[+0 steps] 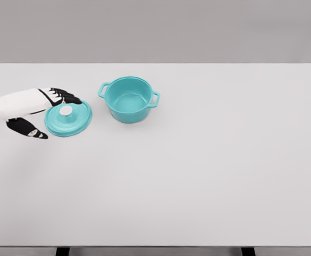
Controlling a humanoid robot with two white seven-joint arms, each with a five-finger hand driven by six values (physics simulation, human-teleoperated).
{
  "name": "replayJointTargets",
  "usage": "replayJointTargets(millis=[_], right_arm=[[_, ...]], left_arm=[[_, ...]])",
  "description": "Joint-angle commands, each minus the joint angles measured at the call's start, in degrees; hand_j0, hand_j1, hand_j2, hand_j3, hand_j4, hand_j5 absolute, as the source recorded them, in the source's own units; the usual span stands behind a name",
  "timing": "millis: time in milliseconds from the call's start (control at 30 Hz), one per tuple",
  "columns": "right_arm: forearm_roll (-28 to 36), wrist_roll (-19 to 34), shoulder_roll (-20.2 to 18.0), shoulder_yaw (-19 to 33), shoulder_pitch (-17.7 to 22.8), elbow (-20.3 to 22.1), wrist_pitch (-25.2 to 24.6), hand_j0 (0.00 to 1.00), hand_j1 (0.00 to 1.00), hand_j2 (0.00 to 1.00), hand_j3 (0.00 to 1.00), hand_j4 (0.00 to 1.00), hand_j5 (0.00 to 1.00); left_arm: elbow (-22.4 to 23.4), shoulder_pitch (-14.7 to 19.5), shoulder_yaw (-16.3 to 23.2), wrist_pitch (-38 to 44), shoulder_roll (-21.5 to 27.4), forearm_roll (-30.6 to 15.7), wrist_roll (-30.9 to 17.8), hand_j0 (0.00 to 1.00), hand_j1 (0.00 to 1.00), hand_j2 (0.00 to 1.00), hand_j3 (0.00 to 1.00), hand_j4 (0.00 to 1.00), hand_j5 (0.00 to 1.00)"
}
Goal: Cover the pot with left arm
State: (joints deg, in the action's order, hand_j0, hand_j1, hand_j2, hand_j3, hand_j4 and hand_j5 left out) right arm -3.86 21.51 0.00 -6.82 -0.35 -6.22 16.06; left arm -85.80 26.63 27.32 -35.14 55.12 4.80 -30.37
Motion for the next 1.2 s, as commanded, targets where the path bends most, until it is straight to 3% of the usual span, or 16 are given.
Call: replayJointTargets(millis=[0, 67, 100, 133, 267, 433, 533, 600, 733, 800, 1167], right_arm=[[-0.18, 0.02, 0.0, -0.39, 0.0, 0.06, 0.03, 1.0, 1.0, 1.0, 1.0, 1.0, 1.0], [-0.09, 0.02, 0.0, 0.05, 0.09, -0.29, 0.03, 1.0, 1.0, 1.0, 1.0, 1.0, 1.0], [-0.09, 0.02, 0.0, 0.14, 0.09, -0.2, 0.03, 1.0, 1.0, 1.0, 1.0, 1.0, 1.0], [-0.09, 0.02, 0.0, 0.05, 0.09, -0.2, 0.03, 1.0, 1.0, 1.0, 1.0, 1.0, 1.0], [-0.18, 0.02, 0.0, 0.14, 0.09, -0.29, 0.03, 1.0, 1.0, 1.0, 1.0, 1.0, 1.0], [-0.09, 0.02, 0.0, 0.14, 0.09, -0.2, 0.03, 1.0, 1.0, 1.0, 1.0, 1.0, 1.0], [-0.09, 0.02, 0.0, 0.14, 0.09, -0.2, 0.03, 1.0, 1.0, 1.0, 1.0, 1.0, 1.0], [-0.09, 0.02, 0.0, 0.14, 0.09, -0.2, 0.03, 1.0, 1.0, 1.0, 1.0, 1.0, 1.0], [-0.09, 0.02, 0.0, 0.14, 0.09, -0.2, 0.03, 1.0, 1.0, 1.0, 1.0, 1.0, 1.0], [-0.09, 0.02, 0.0, 0.14, 0.09, -0.29, 0.03, 1.0, 1.0, 1.0, 1.0, 1.0, 1.0], [-0.09, 0.02, 0.0, 0.14, 0.09, -0.29, 0.03, 1.0, 1.0, 1.0, 1.0, 1.0, 1.0]], left_arm=[[-0.24, 0.0, 0.45, 0.14, -0.1, -0.59, -0.04, 1.0, 1.0, 1.0, 1.0, 1.0, 1.0], [0.55, 0.79, 0.45, 0.14, -0.01, -0.59, -0.04, 1.0, 1.0, 1.0, 1.0, 1.0, 1.0], [3.97, 3.77, 1.59, 0.14, -0.18, -0.41, -0.04, 1.0, 1.0, 1.0, 1.0, 1.0, 1.0], [7.49, 7.99, 5.1, 0.14, -0.36, -0.32, -0.04, 1.0, 1.0, 1.0, 1.0, 1.0, 1.0], [17.16, 14.85, 13.46, 0.14, -5.54, 0.56, -0.04, 1.0, 1.0, 1.0, 1.0, 1.0, 1.0], [26.56, 16.08, 14.25, 0.14, -11.43, 1.0, 0.4, 1.0, 1.0, 1.0, 1.0, 1.0, 1.0], [29.55, 17.31, 15.22, 0.14, -11.96, 2.22, 0.49, 0.8, 0.8, 0.8, 0.8, 0.8, 0.8], [32.98, 18.19, 15.22, 0.14, -13.02, 4.16, 0.4, 0.82, 0.82, 0.82, 0.82, 0.82, 0.82], [33.77, 18.46, 15.22, 0.14, -15.3, 6.09, 0.05, 0.81, 0.81, 0.81, 0.81, 0.81, 0.81], [33.77, 18.46, 15.22, 0.14, -15.3, 6.09, 0.23, 0.75, 0.75, 0.75, 0.75, 0.75, 0.75], [33.95, 18.46, 15.22, 0.14, -14.95, 6.18, 0.58, 0.75, 0.75, 0.75, 0.75, 0.75, 0.75]])
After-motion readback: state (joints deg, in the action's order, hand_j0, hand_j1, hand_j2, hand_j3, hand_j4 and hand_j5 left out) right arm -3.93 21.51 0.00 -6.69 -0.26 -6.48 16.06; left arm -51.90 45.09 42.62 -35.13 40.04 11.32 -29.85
